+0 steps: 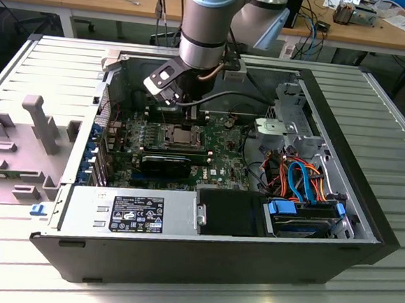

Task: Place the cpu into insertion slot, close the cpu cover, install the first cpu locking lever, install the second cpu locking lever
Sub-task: 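Close the cpu cover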

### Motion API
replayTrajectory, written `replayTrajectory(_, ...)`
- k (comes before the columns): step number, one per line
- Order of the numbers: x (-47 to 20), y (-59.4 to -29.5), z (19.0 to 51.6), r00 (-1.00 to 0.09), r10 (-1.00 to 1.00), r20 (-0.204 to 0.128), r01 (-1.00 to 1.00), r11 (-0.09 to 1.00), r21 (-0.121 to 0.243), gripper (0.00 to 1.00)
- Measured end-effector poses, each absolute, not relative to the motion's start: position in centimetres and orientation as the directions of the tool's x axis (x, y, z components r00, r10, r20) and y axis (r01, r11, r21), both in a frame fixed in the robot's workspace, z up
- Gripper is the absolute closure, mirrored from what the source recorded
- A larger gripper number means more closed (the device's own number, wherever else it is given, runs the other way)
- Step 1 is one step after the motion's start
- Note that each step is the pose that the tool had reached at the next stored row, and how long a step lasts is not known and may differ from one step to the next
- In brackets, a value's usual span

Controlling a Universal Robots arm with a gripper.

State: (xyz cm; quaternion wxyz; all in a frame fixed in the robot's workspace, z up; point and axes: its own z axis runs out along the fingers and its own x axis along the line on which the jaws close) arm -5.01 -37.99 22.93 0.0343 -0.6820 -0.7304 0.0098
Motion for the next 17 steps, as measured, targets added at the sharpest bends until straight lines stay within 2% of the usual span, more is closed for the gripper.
replayTrajectory(17,-5.5,-38.0,20.5,-0.089,0.995,0.037,0.994,0.091,-0.061,0.89)
